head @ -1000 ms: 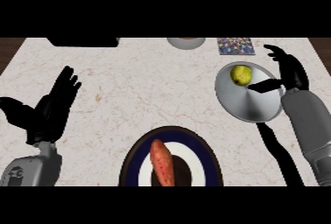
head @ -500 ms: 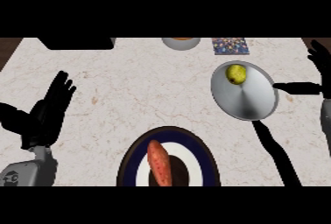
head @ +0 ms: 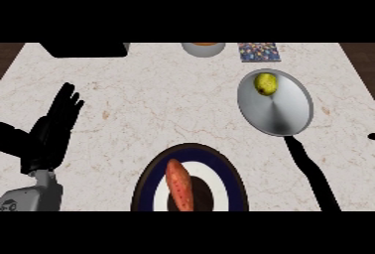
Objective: Pick the pear from the plate and place it in the pan
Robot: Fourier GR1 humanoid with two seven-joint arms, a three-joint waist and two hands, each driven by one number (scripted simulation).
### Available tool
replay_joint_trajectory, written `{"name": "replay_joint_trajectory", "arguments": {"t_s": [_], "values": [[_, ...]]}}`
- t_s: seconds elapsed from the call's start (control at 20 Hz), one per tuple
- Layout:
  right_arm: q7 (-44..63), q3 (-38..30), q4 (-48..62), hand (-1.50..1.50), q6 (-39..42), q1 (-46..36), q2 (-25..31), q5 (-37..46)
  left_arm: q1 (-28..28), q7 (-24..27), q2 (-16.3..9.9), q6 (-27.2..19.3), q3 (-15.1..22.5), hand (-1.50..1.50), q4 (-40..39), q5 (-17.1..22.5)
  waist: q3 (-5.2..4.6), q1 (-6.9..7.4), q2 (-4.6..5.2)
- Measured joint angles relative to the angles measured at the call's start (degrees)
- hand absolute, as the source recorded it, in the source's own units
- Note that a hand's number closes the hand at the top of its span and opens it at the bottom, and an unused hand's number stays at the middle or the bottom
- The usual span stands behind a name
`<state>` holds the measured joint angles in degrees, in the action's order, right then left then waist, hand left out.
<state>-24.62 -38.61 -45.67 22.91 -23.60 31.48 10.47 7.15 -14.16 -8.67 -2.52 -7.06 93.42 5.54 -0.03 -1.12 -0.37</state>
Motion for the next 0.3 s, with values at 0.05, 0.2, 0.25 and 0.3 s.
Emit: {"name": "replay_joint_trajectory", "arguments": {"t_s": [0.05, 0.2, 0.25, 0.3], "values": [[0.2, -0.3, -1.7, -1.50, 1.2, 1.7, 0.4, -1.1, 0.5, -0.4, 0.1, -0.1, 0.2, 0.00, -0.1, -0.1, 0.00, 0.11, 0.04], [0.0, -1.0, -5.8, -1.50, 3.2, 6.5, 0.7, -3.6, 2.7, -0.4, -0.4, 0.1, -0.5, 0.00, -2.1, 0.0, 0.00, 0.35, 0.16], [0.3, -0.9, -7.8, -1.50, 3.2, 8.1, 0.0, -4.4, 3.1, -0.2, -0.6, 0.4, -0.7, 0.00, -2.7, 0.1, -0.01, 0.43, 0.19], [0.5, -0.9, -9.1, -1.50, 3.2, 9.3, -0.2, -5.1, 2.7, -0.2, -0.4, 0.4, -0.4, 0.00, -2.2, -0.1, 0.00, 0.55, 0.21]]}}
